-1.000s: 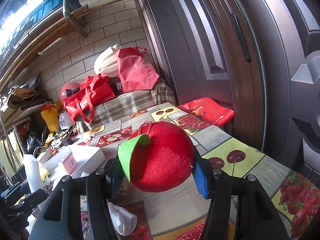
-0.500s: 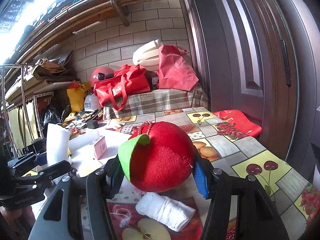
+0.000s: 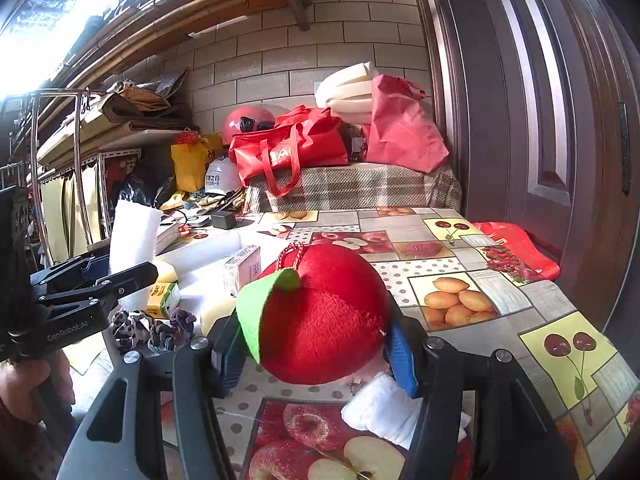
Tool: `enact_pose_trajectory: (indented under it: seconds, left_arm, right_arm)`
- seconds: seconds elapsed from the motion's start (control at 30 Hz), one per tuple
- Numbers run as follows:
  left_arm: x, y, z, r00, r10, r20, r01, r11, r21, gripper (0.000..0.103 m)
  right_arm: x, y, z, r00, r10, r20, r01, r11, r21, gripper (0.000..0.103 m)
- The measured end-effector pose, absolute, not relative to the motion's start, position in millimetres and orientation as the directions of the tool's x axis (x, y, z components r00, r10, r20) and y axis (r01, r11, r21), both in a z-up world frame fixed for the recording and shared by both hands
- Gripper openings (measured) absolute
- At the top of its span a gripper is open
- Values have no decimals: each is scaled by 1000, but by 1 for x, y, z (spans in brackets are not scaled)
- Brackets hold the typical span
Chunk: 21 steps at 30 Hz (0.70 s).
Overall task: Organize soft objects
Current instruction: 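Carry the foam block and apple plush over the white tray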
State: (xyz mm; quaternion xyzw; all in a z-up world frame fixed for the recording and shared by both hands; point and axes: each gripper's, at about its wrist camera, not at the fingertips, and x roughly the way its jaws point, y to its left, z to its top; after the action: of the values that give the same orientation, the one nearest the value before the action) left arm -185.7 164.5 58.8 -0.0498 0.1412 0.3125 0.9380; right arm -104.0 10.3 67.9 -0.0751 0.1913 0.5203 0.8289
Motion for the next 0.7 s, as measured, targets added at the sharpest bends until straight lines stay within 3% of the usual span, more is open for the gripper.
enact_pose_trajectory:
  seconds: [0.23, 0.7]
  left_arm:
    - [-205, 199, 56, 705, 642, -301, -679, 733, -26, 52]
    - [-193, 218, 53, 679, 652, -336, -691, 723, 7, 52]
  right_arm:
    - [-113, 29, 64, 363, 834, -415, -906, 420, 53, 60]
    - [-129, 64, 61, 310, 846, -434, -932, 361, 37, 61]
